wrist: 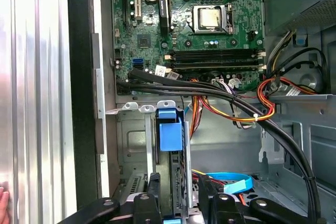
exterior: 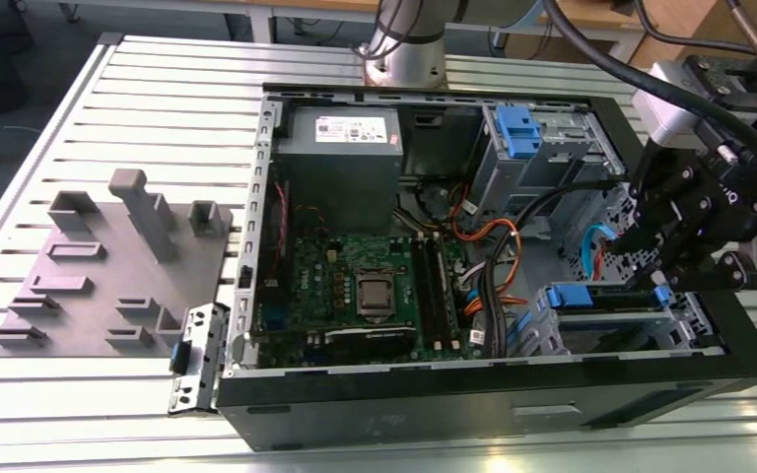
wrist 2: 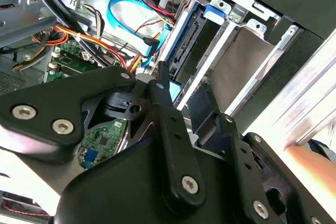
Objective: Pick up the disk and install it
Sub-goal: 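Insert the first disk wire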
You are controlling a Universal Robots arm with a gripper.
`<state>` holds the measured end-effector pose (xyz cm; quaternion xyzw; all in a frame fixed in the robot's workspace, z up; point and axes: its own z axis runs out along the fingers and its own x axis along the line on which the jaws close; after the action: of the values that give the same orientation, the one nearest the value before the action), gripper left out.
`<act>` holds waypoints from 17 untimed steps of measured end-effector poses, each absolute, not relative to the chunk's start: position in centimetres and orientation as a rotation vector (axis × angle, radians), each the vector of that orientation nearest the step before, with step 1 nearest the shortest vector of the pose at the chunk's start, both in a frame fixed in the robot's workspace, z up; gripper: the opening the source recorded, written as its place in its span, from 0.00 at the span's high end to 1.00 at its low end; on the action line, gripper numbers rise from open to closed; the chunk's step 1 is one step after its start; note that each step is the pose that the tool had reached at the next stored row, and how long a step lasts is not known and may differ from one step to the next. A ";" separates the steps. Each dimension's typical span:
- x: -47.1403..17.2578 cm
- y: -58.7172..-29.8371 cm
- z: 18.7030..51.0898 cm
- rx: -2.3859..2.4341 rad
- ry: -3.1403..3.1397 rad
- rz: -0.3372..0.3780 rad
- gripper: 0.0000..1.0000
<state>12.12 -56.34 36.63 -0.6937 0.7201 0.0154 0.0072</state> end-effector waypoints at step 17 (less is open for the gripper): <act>12.1 -53.9 36.6 -2.170 2.252 0.048 0.58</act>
<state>12.13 -53.95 36.56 -0.6937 0.7200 0.0152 0.0070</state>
